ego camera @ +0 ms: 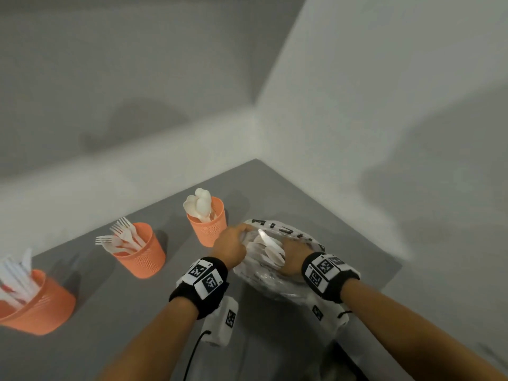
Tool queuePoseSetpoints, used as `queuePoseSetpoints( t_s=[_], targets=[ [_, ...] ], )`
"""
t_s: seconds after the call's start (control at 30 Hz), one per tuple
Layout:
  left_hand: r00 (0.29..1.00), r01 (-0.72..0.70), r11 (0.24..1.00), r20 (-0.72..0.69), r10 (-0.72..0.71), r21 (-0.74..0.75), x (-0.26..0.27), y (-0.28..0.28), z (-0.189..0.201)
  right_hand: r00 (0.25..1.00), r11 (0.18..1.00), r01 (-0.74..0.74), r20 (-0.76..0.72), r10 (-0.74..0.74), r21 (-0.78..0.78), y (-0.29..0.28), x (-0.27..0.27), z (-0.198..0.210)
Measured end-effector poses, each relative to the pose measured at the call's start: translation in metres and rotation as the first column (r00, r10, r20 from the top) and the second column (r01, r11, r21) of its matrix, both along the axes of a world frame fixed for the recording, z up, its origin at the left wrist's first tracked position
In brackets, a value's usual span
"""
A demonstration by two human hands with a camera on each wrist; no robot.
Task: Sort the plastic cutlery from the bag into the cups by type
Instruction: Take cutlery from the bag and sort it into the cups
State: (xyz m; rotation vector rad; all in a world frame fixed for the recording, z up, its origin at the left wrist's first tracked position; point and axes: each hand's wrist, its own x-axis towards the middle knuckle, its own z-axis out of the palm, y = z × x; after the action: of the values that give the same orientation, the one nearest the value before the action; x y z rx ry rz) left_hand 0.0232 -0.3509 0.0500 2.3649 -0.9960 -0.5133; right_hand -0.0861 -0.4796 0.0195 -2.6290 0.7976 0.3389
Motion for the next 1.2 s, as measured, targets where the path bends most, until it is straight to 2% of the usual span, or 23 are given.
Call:
queuePoseSetpoints(
  t_s=[0.13,0.33,0.5,0.6,0.73,1.03,1.2],
  targets=[
    [0.999,-0.011,0.999,0.033,0.012,-0.042,0.000,-0.001,0.003,0.998,0.999,-0.013,0.065,0.011,0.030,-0.004,0.002,0.001],
    [1.000,0.029,0.999,-0.003,-0.029,0.020,-0.002,0.002,0.000,0.993,0.980,0.015,0.114,-0.038,0.200,-0.009,-0.003,0.002],
    [1.000,0.000,0.999,0.021,-0.001,0.032,-0.001,0.004,0.001,0.970,0.974,0.043,0.223,-0.094,0.223,-0.009,-0.004,-0.001],
    [0.999,-0.023,1.000,0.044,0.023,-0.008,-0.003,0.004,0.000,0.978,0.970,0.067,0.175,-0.110,0.232,-0.011,-0.003,0.002],
    [0.998,-0.021,1.000,0.050,0.022,-0.016,-0.005,0.005,0.000,0.994,0.985,0.035,0.097,-0.052,0.168,-0.011,-0.003,0.003],
    [0.999,-0.027,0.999,0.028,0.027,0.021,-0.001,0.008,0.001,0.998,0.984,0.036,0.053,-0.046,0.175,-0.010,-0.002,0.007],
    [0.999,-0.032,0.999,0.026,0.031,0.014,0.001,0.007,0.000,0.993,0.989,0.039,0.104,-0.055,0.145,-0.010,-0.004,0.009]
  ],
)
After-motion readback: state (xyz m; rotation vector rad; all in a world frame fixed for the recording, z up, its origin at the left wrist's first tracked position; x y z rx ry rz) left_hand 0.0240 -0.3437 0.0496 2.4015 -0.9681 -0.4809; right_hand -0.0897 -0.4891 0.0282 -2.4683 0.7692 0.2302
